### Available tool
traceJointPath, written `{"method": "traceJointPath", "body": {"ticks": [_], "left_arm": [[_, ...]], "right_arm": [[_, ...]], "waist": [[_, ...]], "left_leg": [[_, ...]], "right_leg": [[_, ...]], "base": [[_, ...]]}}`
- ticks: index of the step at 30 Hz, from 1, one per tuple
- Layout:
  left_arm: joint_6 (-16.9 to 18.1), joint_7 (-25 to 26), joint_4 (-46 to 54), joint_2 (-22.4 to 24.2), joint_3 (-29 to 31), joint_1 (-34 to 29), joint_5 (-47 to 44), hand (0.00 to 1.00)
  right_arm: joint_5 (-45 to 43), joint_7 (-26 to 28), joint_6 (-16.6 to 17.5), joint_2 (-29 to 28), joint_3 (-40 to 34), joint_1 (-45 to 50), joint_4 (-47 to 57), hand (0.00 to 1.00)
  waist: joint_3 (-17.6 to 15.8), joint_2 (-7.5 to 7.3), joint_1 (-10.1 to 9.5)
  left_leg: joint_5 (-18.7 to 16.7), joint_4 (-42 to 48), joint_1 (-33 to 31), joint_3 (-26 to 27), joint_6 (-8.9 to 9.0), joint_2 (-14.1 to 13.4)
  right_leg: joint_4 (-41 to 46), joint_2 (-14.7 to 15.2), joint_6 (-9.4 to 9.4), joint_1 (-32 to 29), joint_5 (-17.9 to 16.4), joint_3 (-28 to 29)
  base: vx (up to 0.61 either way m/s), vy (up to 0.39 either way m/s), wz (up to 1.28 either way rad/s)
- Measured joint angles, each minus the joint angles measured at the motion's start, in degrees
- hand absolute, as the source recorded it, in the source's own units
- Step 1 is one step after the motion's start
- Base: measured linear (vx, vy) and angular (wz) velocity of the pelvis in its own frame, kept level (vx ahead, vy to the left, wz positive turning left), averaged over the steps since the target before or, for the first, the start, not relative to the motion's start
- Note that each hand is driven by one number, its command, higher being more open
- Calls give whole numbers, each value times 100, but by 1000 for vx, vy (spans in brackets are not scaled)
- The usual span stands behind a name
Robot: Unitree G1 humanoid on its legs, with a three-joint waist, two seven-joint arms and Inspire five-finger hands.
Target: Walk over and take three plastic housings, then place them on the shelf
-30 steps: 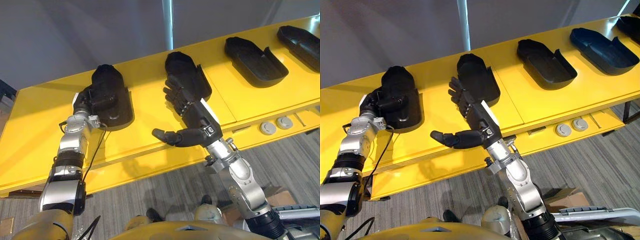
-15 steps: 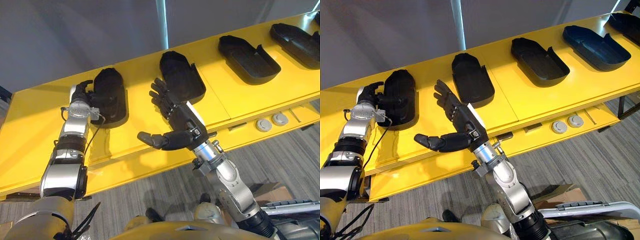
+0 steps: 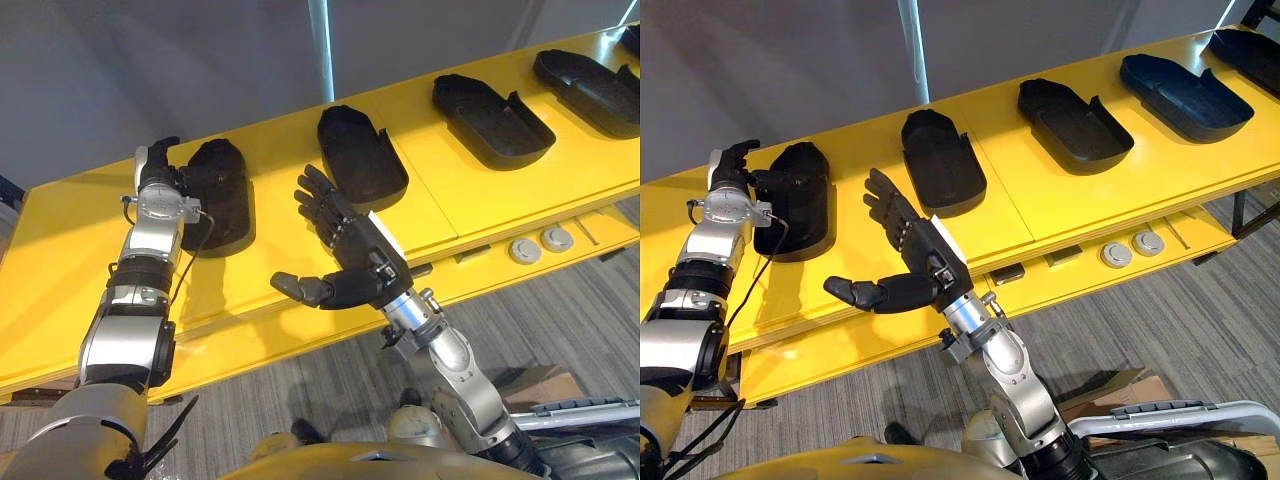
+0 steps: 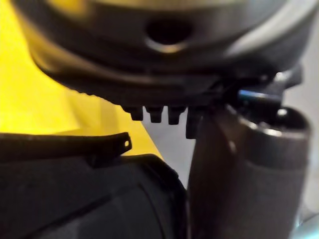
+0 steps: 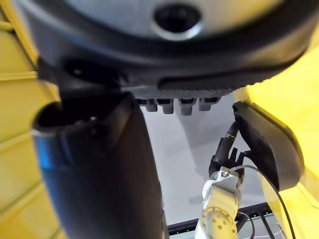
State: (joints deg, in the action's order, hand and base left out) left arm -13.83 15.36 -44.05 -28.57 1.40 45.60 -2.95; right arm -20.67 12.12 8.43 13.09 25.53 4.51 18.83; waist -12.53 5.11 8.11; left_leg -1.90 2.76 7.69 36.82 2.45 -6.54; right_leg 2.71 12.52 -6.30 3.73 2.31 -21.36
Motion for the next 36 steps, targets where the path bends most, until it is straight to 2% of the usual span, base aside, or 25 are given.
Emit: {"method": "traceJointPath", "body": {"ticks": [5,8,9,11,14,15,16,19,22,26,30,36], "left_arm": [[554,338,1272,-118,8,-192,-425,100],[928,444,2793,-182,129,-426,-575,100],[1135,526,3754,-183,332,-669,-570,100],[1263,602,4328,-181,515,-917,-564,100],[1421,742,5349,-98,918,-1732,-562,100],[1492,826,5813,161,1165,-2446,-550,100],[1500,853,6037,427,1270,-2861,-550,100],[1502,867,6479,1185,1337,-4082,-550,100],[1553,731,6794,1715,1331,-4992,-563,100],[1892,338,7138,2288,1220,-5911,-699,100],[2223,-166,7220,2570,1069,-6384,-1158,100],[2289,-787,7218,2747,812,-6784,-1654,100]], "right_arm": [[60,43,5,0,38,151,0,100],[142,104,24,-1,43,152,1,100],[190,119,49,-11,57,146,1,100],[231,119,58,-14,69,140,2,100],[233,122,61,-15,100,144,3,100],[234,119,63,-38,107,144,11,100],[242,97,62,-54,112,149,11,100],[490,-8,95,-76,128,146,11,100],[708,-186,126,-281,128,146,7,100],[873,-382,376,-452,87,146,7,100],[1128,-603,501,-451,-16,144,-3,100],[1301,-1218,715,-447,-249,140,-138,100]], "waist": [[2,-4,-67],[5,-8,-157],[10,-7,-176],[16,-5,-180],[48,2,-235],[123,-14,-349],[155,-48,-361],[286,-150,-557],[357,-264,-664],[429,-333,-751],[488,-354,-825],[497,-347,-870]], "left_leg": [[14,-12,-1,-81,11,-5],[15,-17,2,-135,12,-11],[15,-22,3,-186,13,-11],[15,-25,7,-203,13,-11],[23,-60,67,-293,26,-3],[63,-115,58,-348,50,0],[87,-124,38,-454,49,2],[137,-185,17,-594,72,15],[180,-208,-51,-735,55,38],[194,-236,-31,-832,35,88],[245,-315,-12,-911,29,109],[451,-652,82,-976,20,167]], "right_leg": [[-72,-16,12,82,9,-88],[-97,-21,14,140,11,-170],[-103,-22,14,172,11,-219],[-110,-22,14,193,11,-245],[-211,-39,12,352,12,-362],[-283,-63,11,393,13,-445],[-326,-72,9,467,14,-559],[-400,-98,9,544,14,-704],[-419,-92,9,567,14,-850],[-457,-60,6,659,16,-960],[-459,-58,2,713,18,-1036],[-442,-69,2,726,17,-1149]], "base": [[-1,-8,8],[12,-8,11],[15,-4,13],[11,0,10],[3,-14,15],[-6,-34,30],[-4,-39,39],[12,-20,26],[23,4,24],[11,23,14],[-5,17,11],[-13,6,8]]}}
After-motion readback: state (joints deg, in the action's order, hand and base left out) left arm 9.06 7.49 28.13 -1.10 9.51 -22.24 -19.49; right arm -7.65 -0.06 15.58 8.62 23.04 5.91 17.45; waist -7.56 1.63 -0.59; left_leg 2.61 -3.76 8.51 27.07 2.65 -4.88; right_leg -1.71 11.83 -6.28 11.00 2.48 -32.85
